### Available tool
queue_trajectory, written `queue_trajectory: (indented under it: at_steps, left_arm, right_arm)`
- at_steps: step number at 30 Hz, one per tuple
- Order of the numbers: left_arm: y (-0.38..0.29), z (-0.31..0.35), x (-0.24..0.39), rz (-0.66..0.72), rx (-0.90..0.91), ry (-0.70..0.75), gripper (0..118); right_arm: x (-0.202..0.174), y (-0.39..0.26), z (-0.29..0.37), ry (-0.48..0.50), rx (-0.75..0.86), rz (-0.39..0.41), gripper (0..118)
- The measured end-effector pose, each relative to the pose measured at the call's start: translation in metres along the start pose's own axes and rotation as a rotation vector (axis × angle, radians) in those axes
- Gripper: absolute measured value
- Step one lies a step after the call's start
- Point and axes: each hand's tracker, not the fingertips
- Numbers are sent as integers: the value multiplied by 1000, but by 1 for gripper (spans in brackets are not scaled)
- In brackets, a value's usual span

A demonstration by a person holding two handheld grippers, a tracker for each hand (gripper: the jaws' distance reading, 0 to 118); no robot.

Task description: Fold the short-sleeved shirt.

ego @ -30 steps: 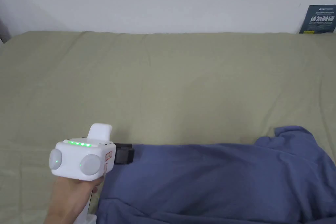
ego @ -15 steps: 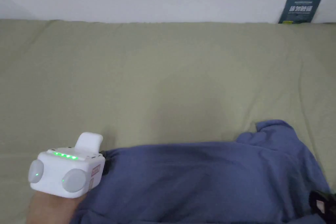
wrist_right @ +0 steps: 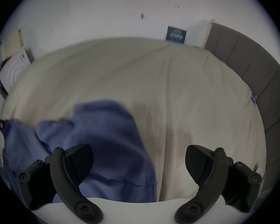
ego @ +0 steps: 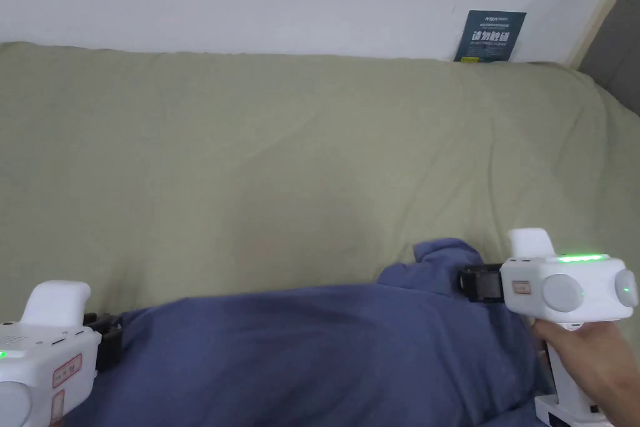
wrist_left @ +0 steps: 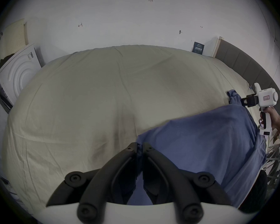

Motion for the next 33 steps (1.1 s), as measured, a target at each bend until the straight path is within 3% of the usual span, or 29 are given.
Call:
queue_trajectory:
  at_steps: [1, 2, 3, 4, 5, 6, 7, 8, 10, 13, 14, 22, 27, 31, 33]
  left_arm:
    - [0, -3, -3, 0, -3, 3, 6]
    - [1, -4, -3, 1, -6, 6, 6]
    - [2, -5, -4, 2, -6, 9, 6]
    - [3, -6, -5, 2, -8, 10, 6]
    - [3, -8, -4, 3, -12, 10, 6]
    - [3, -10, -5, 6, -16, 10, 6]
    - [3, -11, -5, 9, -18, 13, 6]
    - [2, -12, -4, 11, -20, 18, 6]
    - [1, -12, -5, 21, -20, 17, 6]
    - [0, -6, -5, 50, -28, -15, 6]
    - [-1, 1, -4, 49, -26, -27, 6]
    - [-28, 137, -8, 46, 152, -106, 6]
    - [-103, 200, -19, 82, 114, -127, 6]
    - [-157, 197, -15, 79, -37, -106, 6]
    - [-180, 174, -23, 116, -92, -107, 6]
  right_arm:
    - [-2, -1, -6, 3, -84, 31, 90]
    - [-10, -3, -6, 24, -118, 35, 85]
    - [-9, -7, -3, 111, -73, -16, 73]
    - [-7, -6, 4, 43, -30, -46, 59]
    - [-2, -7, 6, 115, -44, -88, 54]
    - [-9, -11, 29, 83, -26, -105, 47]
    - [-11, -12, 38, 37, 7, -56, 37]
    - [-13, -15, 48, 14, 30, -11, 1]
    - [-2, -21, 42, 72, 37, -38, 1]
    - [4, -18, 62, 85, 96, -38, 1]
    - [-11, -21, 88, 75, 140, -34, 1]
    - [-18, -62, 253, 229, 371, 23, 1]
    - [-18, -155, 301, 299, 326, -6, 1]
    - [-25, -222, 275, 237, 179, 18, 1]
    - [-26, -243, 256, 235, 90, -16, 4]
